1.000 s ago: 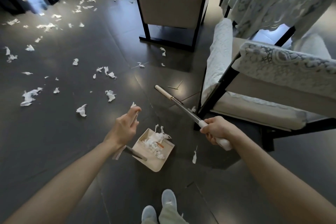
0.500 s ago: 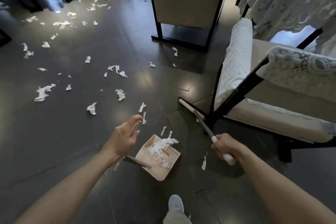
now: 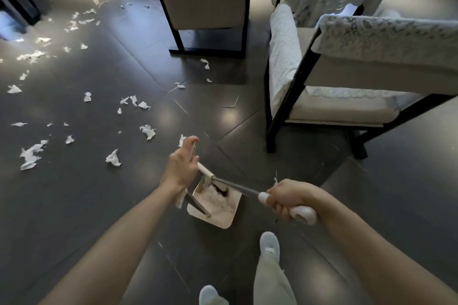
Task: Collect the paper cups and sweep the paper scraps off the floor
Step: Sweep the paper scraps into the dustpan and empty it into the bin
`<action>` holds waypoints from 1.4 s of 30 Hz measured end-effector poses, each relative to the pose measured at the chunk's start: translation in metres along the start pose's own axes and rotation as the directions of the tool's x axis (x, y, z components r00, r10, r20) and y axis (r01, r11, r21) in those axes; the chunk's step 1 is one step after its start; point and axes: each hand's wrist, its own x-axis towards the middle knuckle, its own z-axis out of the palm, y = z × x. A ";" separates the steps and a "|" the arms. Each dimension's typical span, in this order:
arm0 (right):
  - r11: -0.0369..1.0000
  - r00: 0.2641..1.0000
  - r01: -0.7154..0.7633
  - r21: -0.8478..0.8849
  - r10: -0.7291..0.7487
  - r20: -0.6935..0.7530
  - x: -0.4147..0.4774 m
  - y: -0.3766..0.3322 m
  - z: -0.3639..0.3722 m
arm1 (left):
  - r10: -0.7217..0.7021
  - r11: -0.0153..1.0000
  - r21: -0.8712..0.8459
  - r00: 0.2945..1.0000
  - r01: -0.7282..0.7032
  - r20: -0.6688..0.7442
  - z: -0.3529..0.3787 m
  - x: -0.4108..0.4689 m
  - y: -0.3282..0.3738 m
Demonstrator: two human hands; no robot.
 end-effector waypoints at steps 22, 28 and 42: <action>0.998 0.887 0.049 -0.028 -0.057 -0.459 -0.021 0.151 -0.036 | 0.143 0.986 0.063 0.981 -0.153 0.131 0.017 -0.121 0.021; 0.997 0.940 -0.003 -0.078 -0.024 -0.341 0.002 0.171 -0.023 | 0.096 0.993 0.068 0.994 -0.100 0.058 0.026 -0.127 0.017; 0.975 0.989 0.146 -0.168 -0.146 0.017 -0.061 0.122 0.036 | -0.003 0.996 0.093 0.998 0.009 -0.058 0.018 -0.143 0.024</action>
